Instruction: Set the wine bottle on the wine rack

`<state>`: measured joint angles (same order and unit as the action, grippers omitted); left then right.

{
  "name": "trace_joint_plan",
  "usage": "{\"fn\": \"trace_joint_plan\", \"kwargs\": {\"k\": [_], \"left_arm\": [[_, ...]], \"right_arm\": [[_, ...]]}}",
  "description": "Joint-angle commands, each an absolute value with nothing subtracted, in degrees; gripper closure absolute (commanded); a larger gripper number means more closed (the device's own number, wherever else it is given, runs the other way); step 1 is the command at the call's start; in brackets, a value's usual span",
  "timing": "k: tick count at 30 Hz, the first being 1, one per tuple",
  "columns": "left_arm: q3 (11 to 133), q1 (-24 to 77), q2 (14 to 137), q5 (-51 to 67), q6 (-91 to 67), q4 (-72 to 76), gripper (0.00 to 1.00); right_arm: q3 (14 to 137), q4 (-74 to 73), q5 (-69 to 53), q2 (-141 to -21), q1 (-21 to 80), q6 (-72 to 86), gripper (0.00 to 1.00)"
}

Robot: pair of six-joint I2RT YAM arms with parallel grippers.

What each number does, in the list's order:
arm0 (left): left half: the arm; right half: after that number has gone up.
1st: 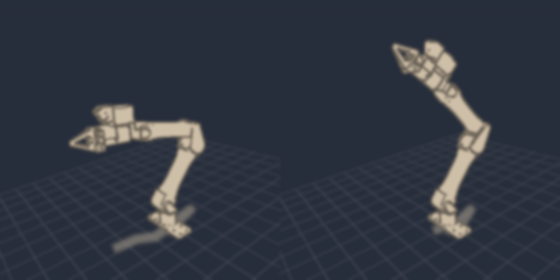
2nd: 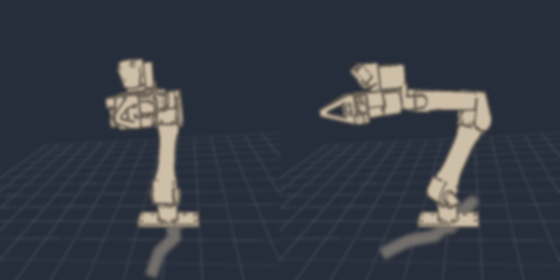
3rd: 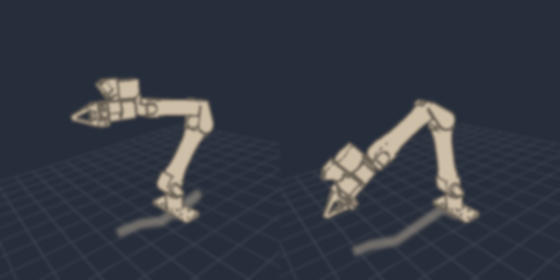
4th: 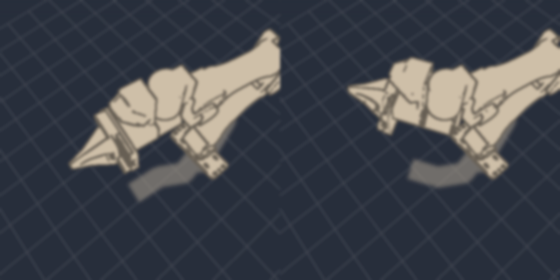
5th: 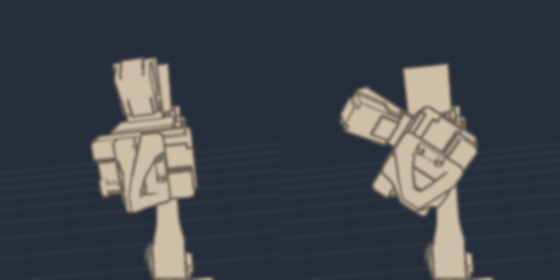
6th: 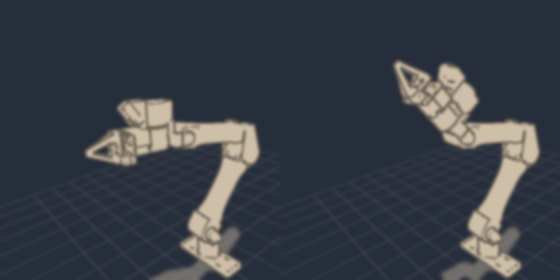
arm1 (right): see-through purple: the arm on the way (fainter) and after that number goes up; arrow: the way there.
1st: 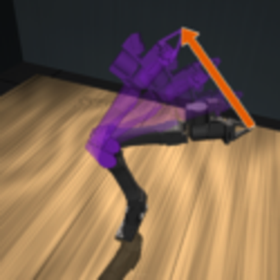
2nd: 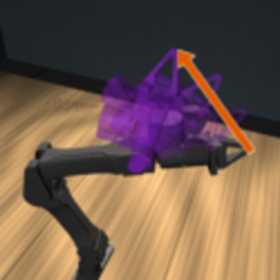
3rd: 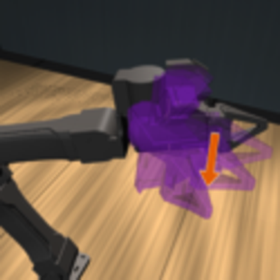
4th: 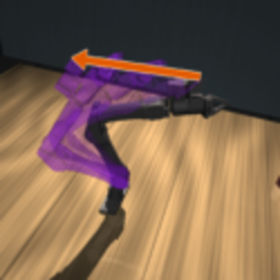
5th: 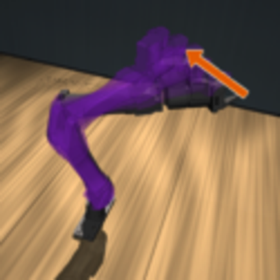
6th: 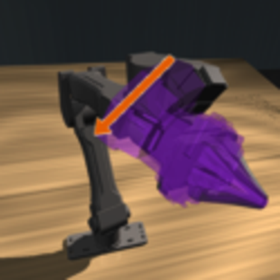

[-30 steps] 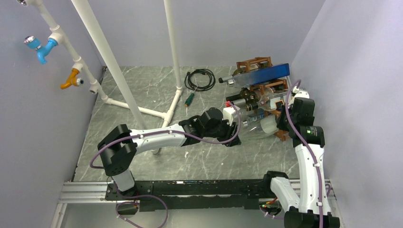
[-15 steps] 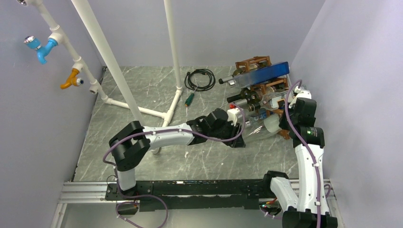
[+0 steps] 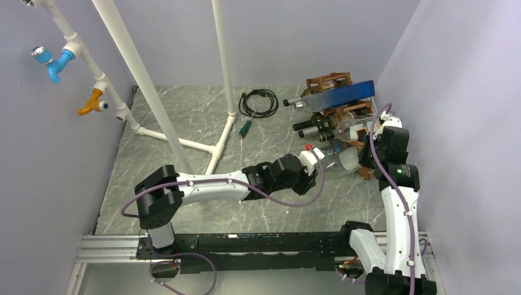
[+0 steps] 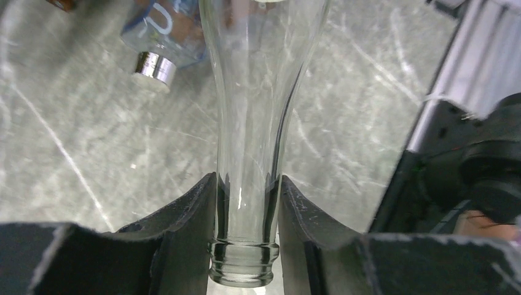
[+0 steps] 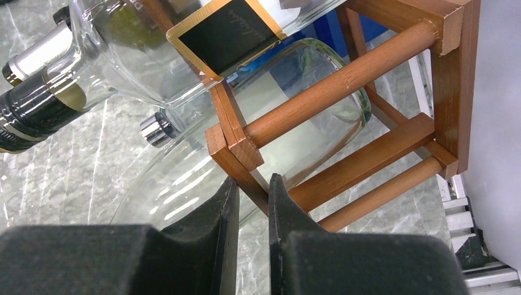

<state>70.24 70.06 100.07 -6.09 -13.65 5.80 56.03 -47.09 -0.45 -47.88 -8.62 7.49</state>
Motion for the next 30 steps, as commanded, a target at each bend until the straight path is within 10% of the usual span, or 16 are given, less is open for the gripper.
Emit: {"fn": "trace_joint_plan", "kwargs": {"k": [1,11,17,30], "left_arm": [[70.47,71.8,104.89,-19.52,3.16,21.16,1.0],[79.56,65.02,105.82,23.61,-26.34,9.09,1.0],[78.69,60.55,112.09,42.69,-62.24,30.99,1.0],[91.19,65.97,112.76,1.02,-25.48,-4.9,1.0]], "right_arm": [[55.99,-49.97,-14.5,-47.2,-7.12,19.49,1.0],[56.95,-49.54,-15.69,-47.65,-7.09,18.41,1.0],[56.87,-50.1,-16.56,-47.66,-7.05,17.96,1.0],[56.66,-50.13,-18.68,-47.82,-6.6,18.11,1.0]]}}
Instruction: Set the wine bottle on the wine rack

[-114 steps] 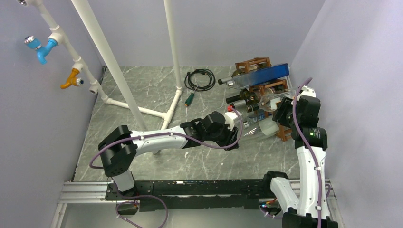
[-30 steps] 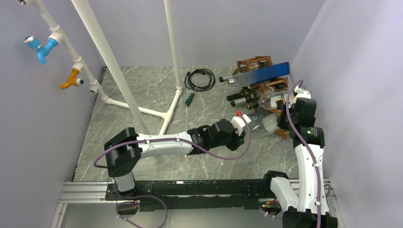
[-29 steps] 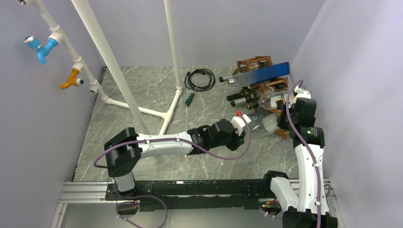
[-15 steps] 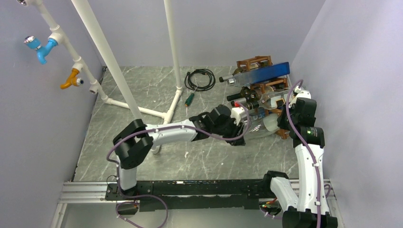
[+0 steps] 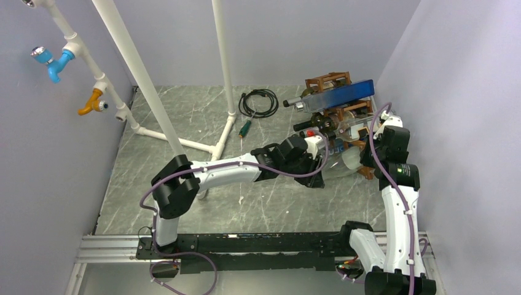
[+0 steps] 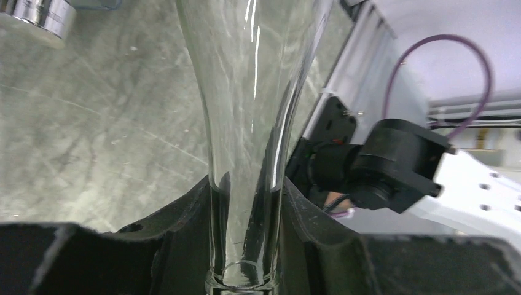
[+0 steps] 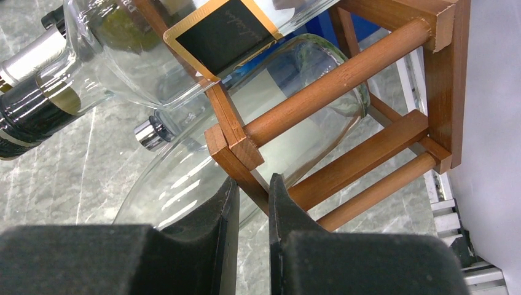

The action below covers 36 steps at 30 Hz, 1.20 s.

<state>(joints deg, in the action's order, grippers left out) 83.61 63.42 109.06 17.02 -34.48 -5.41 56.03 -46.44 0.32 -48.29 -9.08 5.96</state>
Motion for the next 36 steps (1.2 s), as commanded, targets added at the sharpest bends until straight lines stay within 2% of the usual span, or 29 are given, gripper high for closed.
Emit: {"fn": "trace_joint_plan", "kwargs": {"k": [1,6,9,12,14,17,20,23,27,29,31,34,35,36], "left_arm": [[91.83,66.42,113.52,-0.82,-23.34,-5.47,1.0],[90.26,67.02,114.59,-6.37,-11.99,2.36,1.0],[88.98,68.96,114.2,-16.57,-4.93,5.55,1.0],[90.14,69.43,114.64,-15.85,-4.52,5.31,1.0],[91.95,69.39,115.44,-10.6,-7.51,4.11,1.0],[95.56,67.85,116.53,7.64,-18.16,1.36,1.0],[91.79,64.45,116.39,28.69,-39.25,14.2,1.0],[89.42,63.15,117.1,36.13,-53.22,24.02,1.0],[89.37,63.02,115.8,31.64,-52.94,18.47,1.0],[90.9,63.08,115.0,24.81,-48.66,10.92,1.0],[92.85,63.86,113.49,15.5,-41.73,3.02,1.0],[94.76,67.9,111.46,-5.38,-24.21,-4.07,1.0],[93.44,68.81,110.91,-7.31,-18.77,-1.72,1.0],[91.9,68.54,110.74,-4.44,-15.55,1.2,1.0]], "right_arm": [[56.69,-50.18,-18.75,-47.87,-6.52,18.11,1.0],[56.09,-49.56,-19.77,-47.79,-5.92,18.06,1.0],[56.07,-49.74,-19.52,-48.1,-5.56,17.72,1.0],[56.23,-49.42,-19.77,-48.39,-5.41,17.58,1.0],[56.65,-49.44,-19.73,-48.67,-5.32,17.51,1.0],[57.48,-49.85,-19.22,-48.97,-5.27,17.09,1.0],[57.99,-50.17,-18.83,-48.96,-5.27,16.8,1.0],[58.3,-50.27,-18.85,-49.05,-5.27,16.95,1.0],[58.91,-50.51,-19.07,-49.12,-5.19,17.14,1.0],[59.12,-50.63,-19.01,-49.0,-5.19,17.22,1.0],[59.24,-50.71,-18.91,-48.92,-5.19,17.26,1.0],[58.96,-50.71,-18.64,-48.59,-5.19,17.14,1.0],[58.79,-50.67,-18.63,-48.48,-5.19,17.14,1.0],[58.59,-50.63,-18.68,-48.43,-5.12,17.14,1.0]]}}
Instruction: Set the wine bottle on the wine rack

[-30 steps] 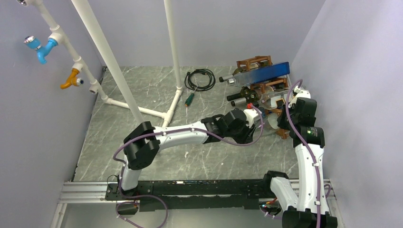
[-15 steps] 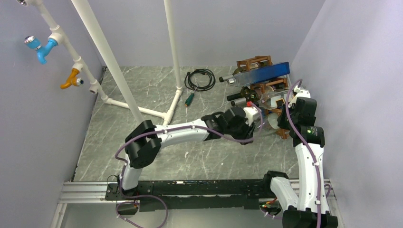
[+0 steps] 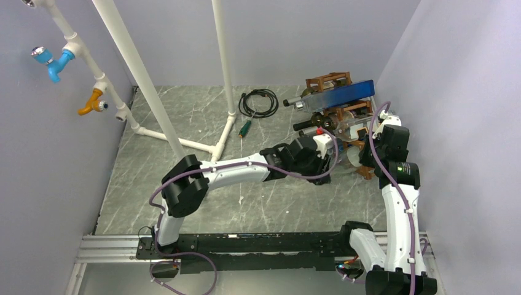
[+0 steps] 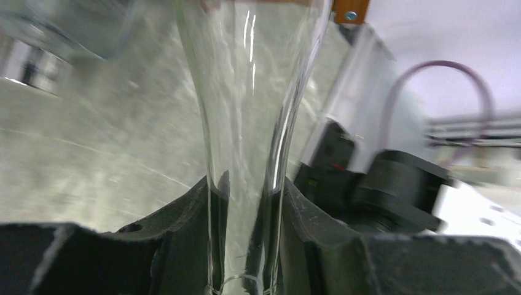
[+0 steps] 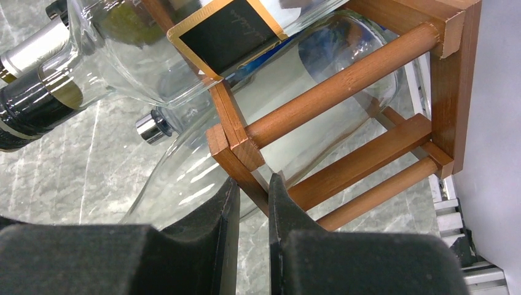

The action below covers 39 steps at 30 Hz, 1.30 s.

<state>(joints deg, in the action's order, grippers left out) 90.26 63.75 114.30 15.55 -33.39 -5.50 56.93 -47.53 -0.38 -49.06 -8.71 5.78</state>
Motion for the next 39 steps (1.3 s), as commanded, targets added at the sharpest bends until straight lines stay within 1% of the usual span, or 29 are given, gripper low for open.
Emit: {"fn": "trace_joint_plan", "kwargs": {"k": [1,3,5,9,11,14,15,18,21,23,26,28,31,34,36,39], "left_arm": [[91.96,67.7,111.08,-0.21,-13.88,2.93,1.0],[95.27,66.58,112.66,6.15,-9.78,0.46,1.0],[98.66,66.33,113.74,8.55,-7.86,-3.9,1.0],[99.37,66.05,114.26,19.33,-11.17,-0.68,1.0],[99.27,66.01,114.74,18.26,-16.25,1.68,1.0],[98.44,65.87,116.52,13.83,-28.69,2.23,1.0],[95.62,65.85,116.74,14.14,-32.7,4.41,1.0],[86.57,65.76,116.57,15.82,-43.26,19.77,1.0],[82.74,64.66,118.38,20.51,-50.06,30.82,1.0],[81.68,63.32,119.75,23.12,-52.11,34.73,1.0],[80.7,61.26,120.66,26.86,-49.88,37.8,1.0],[81.54,60.12,120.49,29.12,-44.22,35.93,1.0],[80.21,61.08,116.54,24.5,-28.99,29.5,1.0],[83.49,63.57,115.23,18.92,-16.31,19.95,1.0],[87.33,64.73,115.32,16.13,-13.31,14.17,1.0],[91.81,65.12,115.38,16.88,-14.96,9.79,1.0]], "right_arm": [[58.4,-50.47,-18.65,-48.35,-5.14,17.14,1.0],[58.2,-50.29,-18.63,-48.39,-5.1,17.14,1.0],[58.22,-50.1,-18.8,-48.26,-5.1,17.14,1.0],[58.1,-49.92,-18.9,-48.42,-5.01,17.05,1.0],[58.14,-49.94,-18.97,-48.43,-4.93,17.12,1.0],[58.27,-50.09,-18.79,-48.34,-4.92,17.06,1.0],[58.27,-50.1,-18.7,-48.41,-4.9,17.05,1.0],[58.06,-50.01,-18.63,-48.21,-4.84,17.12,1.0],[57.83,-50.03,-18.48,-48.03,-4.83,16.97,1.0],[58.04,-50.24,-18.3,-47.91,-4.83,16.89,1.0],[58.4,-50.44,-18.28,-47.9,-4.83,16.59,1.0],[58.32,-50.41,-18.38,-47.99,-4.83,16.61,1.0],[58.1,-50.14,-18.87,-48.08,-4.75,16.85,1.0],[58.41,-50.1,-19.03,-48.29,-4.75,17.05,1.0],[58.77,-50.1,-19.15,-48.44,-4.75,17.13,1.0],[58.97,-50.35,-18.84,-48.46,-4.75,17.06,1.0]]}}
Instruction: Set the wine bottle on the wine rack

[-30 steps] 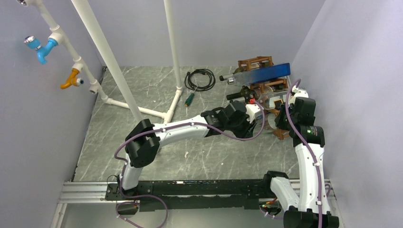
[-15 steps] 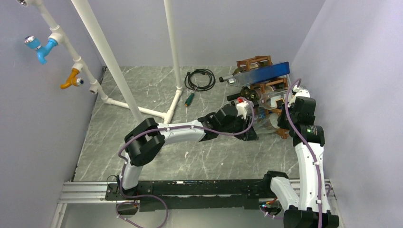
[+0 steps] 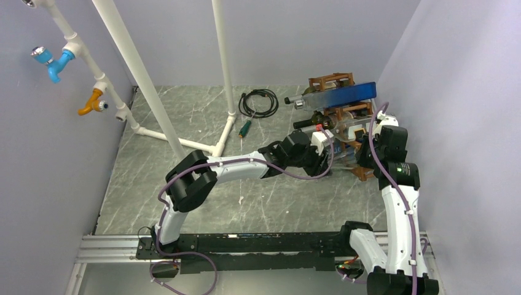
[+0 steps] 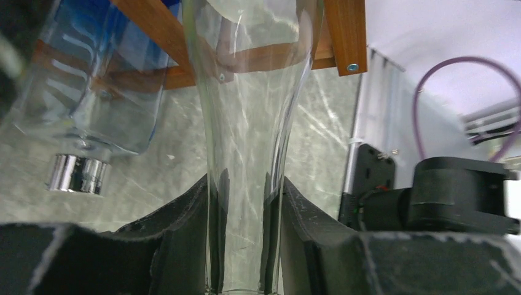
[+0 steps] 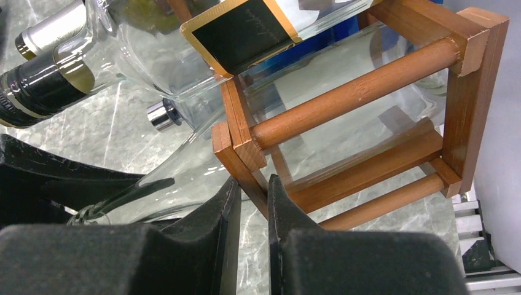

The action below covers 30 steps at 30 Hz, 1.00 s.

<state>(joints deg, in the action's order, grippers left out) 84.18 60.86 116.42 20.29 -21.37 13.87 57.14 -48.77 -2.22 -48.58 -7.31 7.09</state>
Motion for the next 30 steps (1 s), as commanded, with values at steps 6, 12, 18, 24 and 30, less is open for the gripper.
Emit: {"fn": "trace_joint_plan", "kwargs": {"k": [6,12,18,24,30], "left_arm": [[94.27,65.03,116.25,18.39,-23.93,8.57,1.0],[89.56,64.68,116.79,17.3,-27.55,10.72,1.0],[82.84,62.26,114.17,20.4,-30.08,15.6,0.69],[78.09,60.82,110.87,21.05,-30.47,17.82,0.44],[76.38,60.85,108.41,22.05,-30.43,18.2,0.05]], "right_arm": [[58.86,-50.19,-18.64,-48.52,-4.66,17.23,1.0],[58.8,-49.92,-17.62,-47.87,-4.72,17.62,1.0],[59.2,-50.33,-15.53,-46.98,-4.7,17.66,1.0],[60.64,-51.43,-13.67,-47.01,-4.66,16.36,0.82],[60.8,-51.72,-13.12,-47.24,-4.72,15.77,0.71]]}}
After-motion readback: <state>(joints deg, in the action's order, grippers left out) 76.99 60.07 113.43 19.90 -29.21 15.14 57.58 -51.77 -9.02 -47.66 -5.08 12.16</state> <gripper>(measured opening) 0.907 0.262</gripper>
